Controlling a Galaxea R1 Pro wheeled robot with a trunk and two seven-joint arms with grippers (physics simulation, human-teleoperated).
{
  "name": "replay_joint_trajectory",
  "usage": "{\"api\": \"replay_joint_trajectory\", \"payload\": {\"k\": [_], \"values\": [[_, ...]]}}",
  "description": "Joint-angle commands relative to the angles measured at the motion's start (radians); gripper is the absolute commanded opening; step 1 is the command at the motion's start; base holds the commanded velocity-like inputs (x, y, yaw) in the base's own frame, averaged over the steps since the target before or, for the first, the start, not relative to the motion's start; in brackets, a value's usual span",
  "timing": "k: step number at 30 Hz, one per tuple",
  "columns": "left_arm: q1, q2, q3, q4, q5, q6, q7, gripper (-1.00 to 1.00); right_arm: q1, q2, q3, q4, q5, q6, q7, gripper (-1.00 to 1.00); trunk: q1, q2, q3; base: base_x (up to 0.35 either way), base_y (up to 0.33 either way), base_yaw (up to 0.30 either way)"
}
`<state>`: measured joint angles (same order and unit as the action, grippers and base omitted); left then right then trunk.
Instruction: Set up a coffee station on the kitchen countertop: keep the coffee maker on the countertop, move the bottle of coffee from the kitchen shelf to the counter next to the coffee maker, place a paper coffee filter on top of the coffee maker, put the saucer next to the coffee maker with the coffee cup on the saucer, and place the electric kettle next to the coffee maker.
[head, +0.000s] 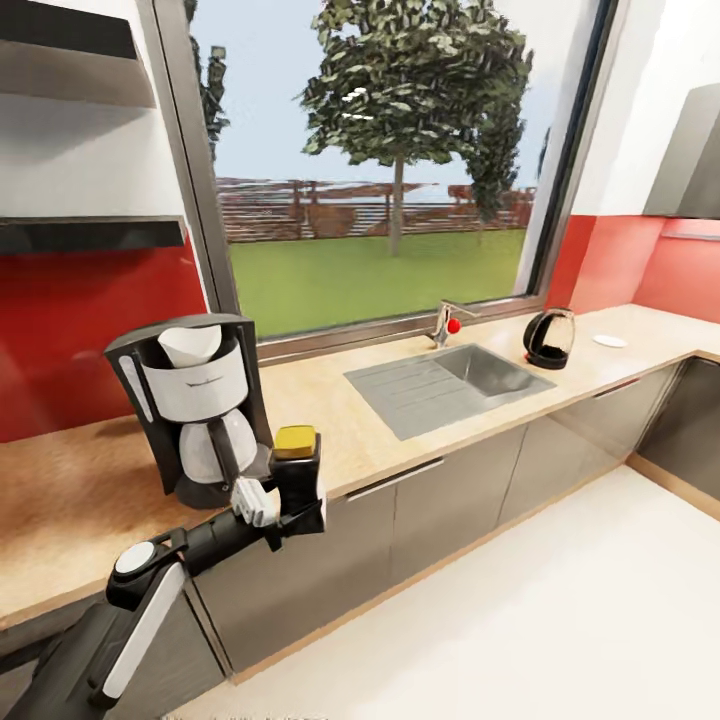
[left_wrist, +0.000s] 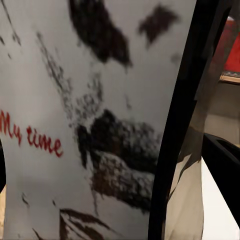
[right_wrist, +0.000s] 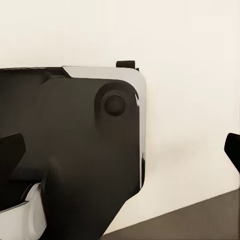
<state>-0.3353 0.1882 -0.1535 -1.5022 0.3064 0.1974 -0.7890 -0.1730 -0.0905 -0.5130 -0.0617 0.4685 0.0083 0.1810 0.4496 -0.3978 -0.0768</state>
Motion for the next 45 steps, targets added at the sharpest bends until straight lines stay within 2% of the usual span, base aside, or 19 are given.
{"api": "replay_joint_trajectory", "payload": {"k": [1, 17, 25, 45], "values": [[0.003, 0.001, -0.001, 0.0, 0.012, 0.01, -0.001, -1.0, 0.0, 0.0, -0.009, -0.001, 0.009, 0.001, 0.005, 1.0, 0.0, -0.002, -0.002, -0.138, 0.0, 0.277], [0.013, 0.0, -0.002, 0.0, 0.011, 0.01, -0.001, -1.0, 0.0, 0.0, -0.009, -0.001, 0.009, 0.001, 0.005, 1.0, 0.0, -0.002, -0.002, -0.03, 0.0, 0.277], [0.016, 0.002, 0.001, 0.0, 0.01, 0.01, -0.001, -1.0, 0.0, 0.0, -0.009, -0.001, 0.009, 0.001, 0.005, 1.0, 0.0, -0.002, -0.002, -0.148, 0.031, 0.277], [0.016, 0.006, 0.014, 0.0, 0.008, 0.01, -0.001, -1.0, 0.0, 0.0, -0.009, -0.001, 0.009, 0.002, 0.005, 1.0, 0.0, -0.002, -0.002, -0.002, 0.001, 0.277]]}}
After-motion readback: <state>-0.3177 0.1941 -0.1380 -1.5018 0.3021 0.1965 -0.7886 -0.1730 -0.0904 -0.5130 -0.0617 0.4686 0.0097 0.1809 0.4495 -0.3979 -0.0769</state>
